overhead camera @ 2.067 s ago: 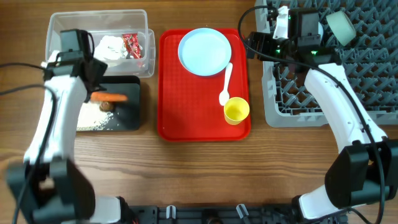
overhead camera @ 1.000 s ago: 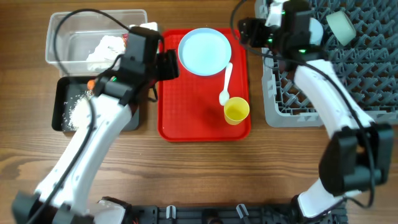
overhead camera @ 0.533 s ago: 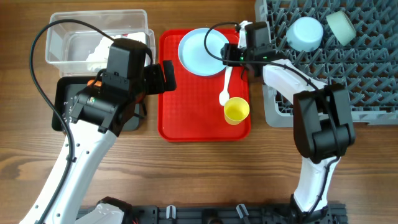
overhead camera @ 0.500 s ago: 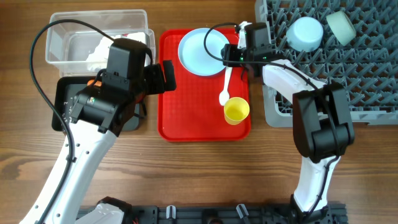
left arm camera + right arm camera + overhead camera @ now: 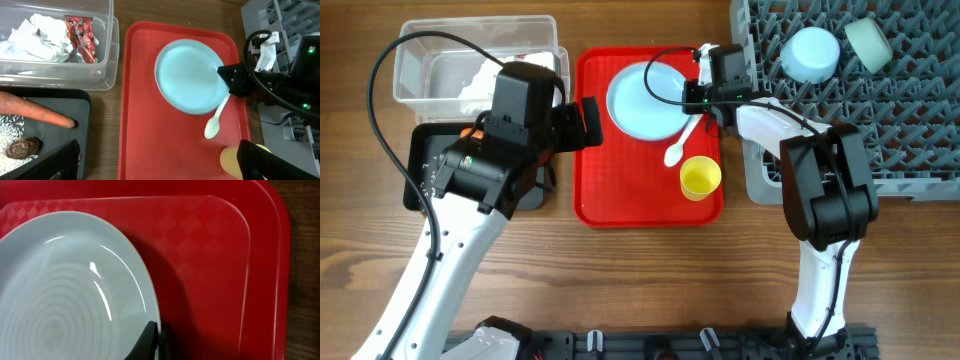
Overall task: Sort waste into correct bins and load items into the dishwasher rack
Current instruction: 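Lift the blue plate and carry it right over the rack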
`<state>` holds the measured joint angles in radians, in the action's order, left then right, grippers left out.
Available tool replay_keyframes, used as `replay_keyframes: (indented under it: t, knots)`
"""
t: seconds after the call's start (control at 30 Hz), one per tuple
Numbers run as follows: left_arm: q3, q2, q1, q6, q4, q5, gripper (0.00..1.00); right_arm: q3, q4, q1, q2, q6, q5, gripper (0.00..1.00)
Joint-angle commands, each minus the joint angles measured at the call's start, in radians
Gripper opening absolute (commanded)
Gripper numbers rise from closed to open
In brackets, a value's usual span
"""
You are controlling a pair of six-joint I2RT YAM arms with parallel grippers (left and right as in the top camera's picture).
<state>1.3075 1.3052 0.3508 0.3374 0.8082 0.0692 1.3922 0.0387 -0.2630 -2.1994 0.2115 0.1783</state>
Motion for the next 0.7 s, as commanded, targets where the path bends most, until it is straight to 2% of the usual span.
replay_keyframes:
  t: [0.0,0.17,0.47,0.57,0.67]
  knots:
    - [0.007,0.004,0.001,-0.009,-0.003,0.01,1.0,0.011,-0.003,0.002,-0.029,-0.01,-0.027,0.04]
    - [0.007,0.004,0.001,-0.009,-0.003,0.01,1.0,0.016,-0.034,0.026,0.011,0.002,-0.029,0.04]
    - [0.007,0.004,0.001,-0.009,-0.003,0.01,1.0,0.05,-0.005,0.111,0.333,-0.03,-0.052,0.04]
    - [0.007,0.004,0.001,-0.009,-0.003,0.01,1.0,0.05,0.031,0.121,0.415,-0.068,-0.153,0.04]
    - [0.007,0.004,0.001,-0.009,-0.003,0.01,1.0,0.05,0.072,0.124,0.486,-0.142,-0.362,0.04]
